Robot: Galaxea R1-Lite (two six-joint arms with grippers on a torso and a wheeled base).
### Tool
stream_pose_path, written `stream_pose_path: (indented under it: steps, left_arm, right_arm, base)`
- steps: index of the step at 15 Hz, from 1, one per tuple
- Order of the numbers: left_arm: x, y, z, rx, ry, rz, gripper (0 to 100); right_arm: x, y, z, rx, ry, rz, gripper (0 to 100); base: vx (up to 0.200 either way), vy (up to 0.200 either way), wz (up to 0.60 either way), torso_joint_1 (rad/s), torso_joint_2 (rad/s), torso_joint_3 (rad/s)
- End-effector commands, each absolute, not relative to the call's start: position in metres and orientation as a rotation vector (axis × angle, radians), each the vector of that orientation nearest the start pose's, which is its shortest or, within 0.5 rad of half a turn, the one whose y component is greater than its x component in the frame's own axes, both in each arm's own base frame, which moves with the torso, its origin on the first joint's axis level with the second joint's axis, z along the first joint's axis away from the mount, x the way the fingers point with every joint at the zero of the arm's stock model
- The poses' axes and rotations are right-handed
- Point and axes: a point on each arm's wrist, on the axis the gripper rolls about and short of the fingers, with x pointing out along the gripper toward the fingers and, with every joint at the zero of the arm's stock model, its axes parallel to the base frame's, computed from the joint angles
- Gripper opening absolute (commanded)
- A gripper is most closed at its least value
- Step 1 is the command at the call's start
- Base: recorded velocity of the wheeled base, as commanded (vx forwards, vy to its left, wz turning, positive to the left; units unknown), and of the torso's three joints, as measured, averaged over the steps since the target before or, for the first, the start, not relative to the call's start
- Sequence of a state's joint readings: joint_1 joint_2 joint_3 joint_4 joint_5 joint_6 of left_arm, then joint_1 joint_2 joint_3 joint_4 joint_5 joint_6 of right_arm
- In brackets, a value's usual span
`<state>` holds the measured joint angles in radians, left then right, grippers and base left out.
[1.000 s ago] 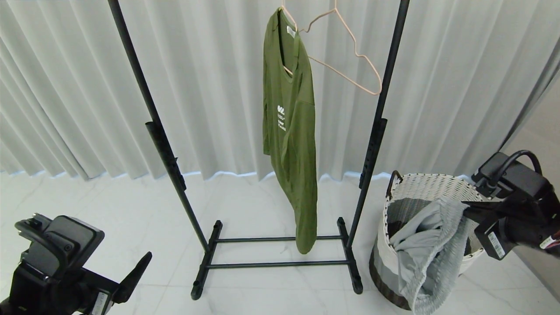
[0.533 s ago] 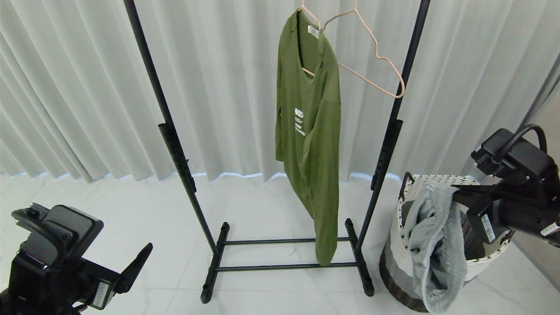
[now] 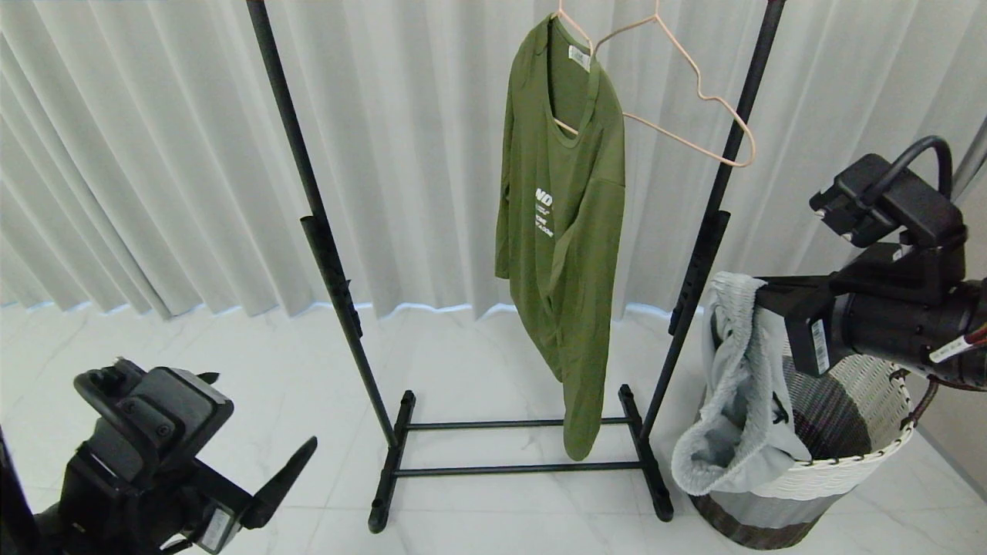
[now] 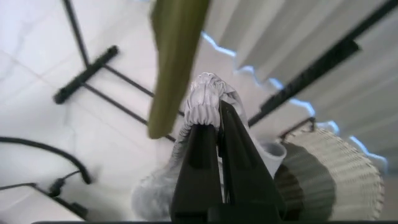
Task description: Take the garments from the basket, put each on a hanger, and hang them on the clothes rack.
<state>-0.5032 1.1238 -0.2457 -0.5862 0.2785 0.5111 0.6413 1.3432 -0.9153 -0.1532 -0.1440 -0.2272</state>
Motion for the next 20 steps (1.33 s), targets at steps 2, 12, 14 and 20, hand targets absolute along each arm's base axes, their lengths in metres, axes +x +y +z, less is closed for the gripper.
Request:
stream_pose_path:
  steps: [2, 12, 14, 20]
  left_arm:
    - [0.134, -0.092, 0.159, 0.623, 0.177, -0.529, 100]
    - [0.182, -0.281, 0.147, 0.28, 0.312, -0.889, 100]
    - [0.192, -0.305, 0.134, 0.208, 0.363, -0.883, 100]
    - [0.216, -0.318, 0.102, 0.158, 0.458, -0.811, 100]
  right_arm:
    - [0.174, 0.141, 0.272, -0.286, 0.165, 0.567, 0]
    - [0.134, 0.135, 0.3, -0.158, 0.057, 0.667, 0]
    - [0.13, 0.135, 0.301, -0.141, 0.057, 0.682, 0]
    - [0.13, 0.135, 0.304, -0.126, 0.047, 0.682, 0]
  base:
    - [0.0, 0.0, 0.0, 0.0, 0.0, 0.0]
    - [0.0, 0.0, 0.0, 0.0, 0.0, 0.0]
    - [0.0, 0.0, 0.0, 0.0, 0.0, 0.0]
    - [0.0, 0.0, 0.0, 0.0, 0.0, 0.0]
